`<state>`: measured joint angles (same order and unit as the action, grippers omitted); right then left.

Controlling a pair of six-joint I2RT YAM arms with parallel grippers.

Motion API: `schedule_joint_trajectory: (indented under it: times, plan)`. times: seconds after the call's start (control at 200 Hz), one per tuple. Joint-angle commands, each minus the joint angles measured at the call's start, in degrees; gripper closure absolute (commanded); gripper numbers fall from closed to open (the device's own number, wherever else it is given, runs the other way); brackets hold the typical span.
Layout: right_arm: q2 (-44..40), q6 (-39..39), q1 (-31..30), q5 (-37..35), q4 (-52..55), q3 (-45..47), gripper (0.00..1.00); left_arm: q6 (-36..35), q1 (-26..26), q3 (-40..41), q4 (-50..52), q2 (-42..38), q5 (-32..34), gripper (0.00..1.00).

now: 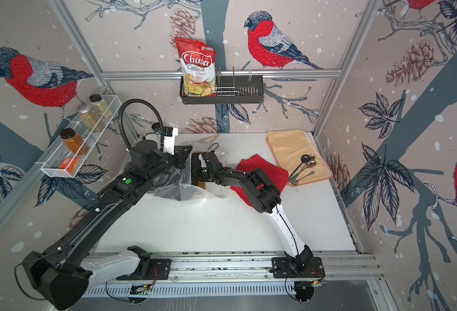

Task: Take the trousers out of the vacuum bag
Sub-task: Take out the trousers from the vacuum bag.

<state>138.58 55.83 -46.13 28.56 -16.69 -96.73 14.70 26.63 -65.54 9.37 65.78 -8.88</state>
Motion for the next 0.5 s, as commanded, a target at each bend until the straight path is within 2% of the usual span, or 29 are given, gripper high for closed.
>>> schedule_joint_trajectory:
  times: [0.0,0.125,0.345,0.495]
  plan:
    - [-0.69,-0.31,-0.12,0.83,0.33,0.49,0.85,0.34,0.33,0.61,-4.83,-0.21,-0.52,1.00]
    - [-3.49,-1.30,-0.14,-0.57,0.57,3.06,1.00,0.56,0.35,1.76,-5.45,-0.08,-0.04,1.00]
    - [-9.68,-5.65,-0.84,-5.31,4.99,5.97,1.00,0.92,0.35,3.69,-6.59,0.32,1.72,1.00]
    - [-12.74,-8.86,-1.75,-8.12,8.89,4.70,1.00,1.21,0.35,4.73,-7.56,1.15,1.59,1.00]
